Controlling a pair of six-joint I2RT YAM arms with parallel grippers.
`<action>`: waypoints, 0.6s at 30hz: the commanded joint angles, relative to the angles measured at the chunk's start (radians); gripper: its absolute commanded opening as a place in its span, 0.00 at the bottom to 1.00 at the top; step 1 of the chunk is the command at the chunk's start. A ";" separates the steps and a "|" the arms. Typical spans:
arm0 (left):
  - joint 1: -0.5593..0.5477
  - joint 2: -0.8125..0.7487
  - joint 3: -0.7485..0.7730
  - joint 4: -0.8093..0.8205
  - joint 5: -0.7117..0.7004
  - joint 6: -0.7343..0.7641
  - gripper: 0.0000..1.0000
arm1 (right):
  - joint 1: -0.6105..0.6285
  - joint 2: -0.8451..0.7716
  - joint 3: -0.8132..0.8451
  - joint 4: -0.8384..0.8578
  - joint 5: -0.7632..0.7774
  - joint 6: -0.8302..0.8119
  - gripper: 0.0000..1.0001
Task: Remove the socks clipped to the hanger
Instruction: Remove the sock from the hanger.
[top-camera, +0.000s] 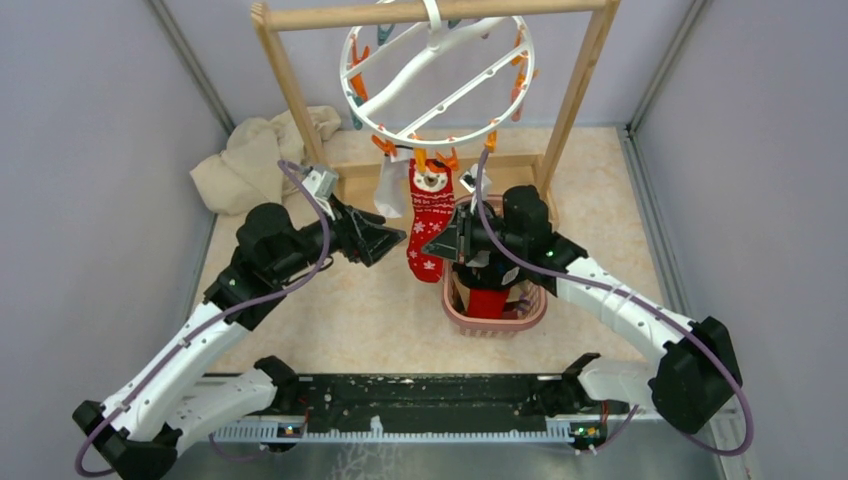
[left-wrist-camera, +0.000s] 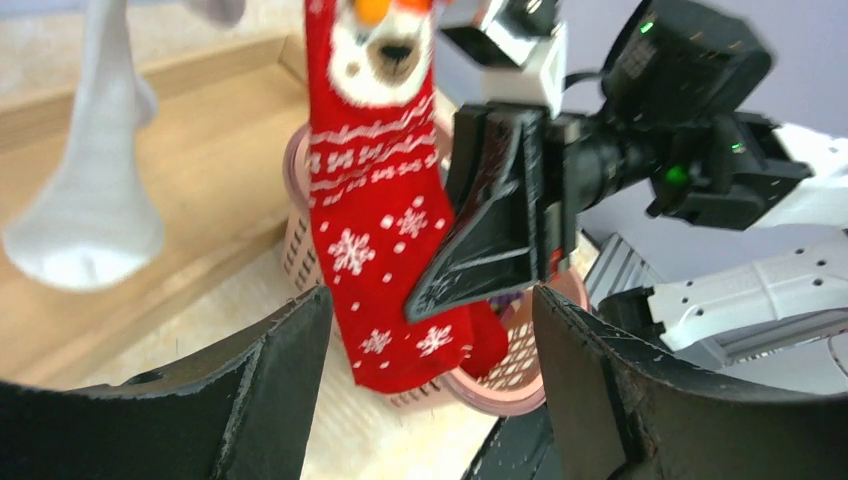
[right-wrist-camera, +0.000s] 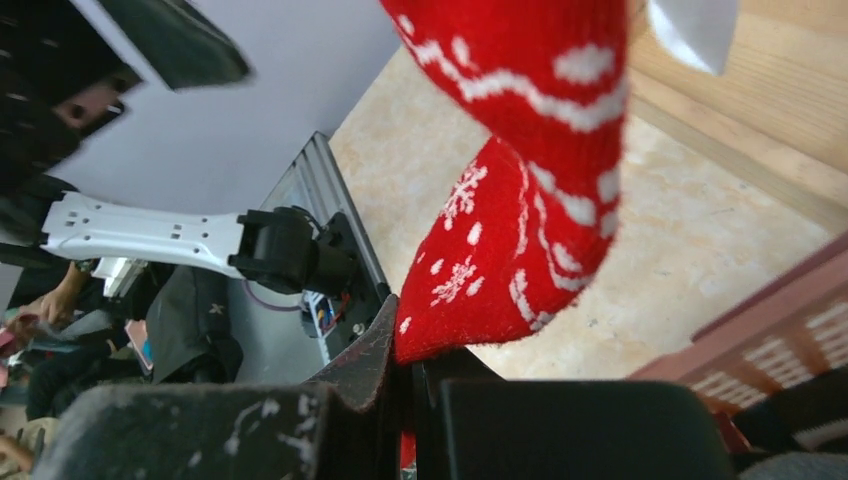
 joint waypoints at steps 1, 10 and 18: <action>-0.006 -0.038 -0.052 -0.042 -0.010 -0.016 0.79 | 0.024 -0.021 -0.008 0.152 -0.031 0.057 0.00; -0.006 -0.099 -0.104 -0.049 0.032 -0.013 0.79 | 0.027 -0.012 -0.037 0.281 -0.086 0.139 0.00; -0.006 -0.145 -0.153 -0.017 0.077 -0.018 0.79 | 0.032 0.002 -0.066 0.395 -0.124 0.209 0.00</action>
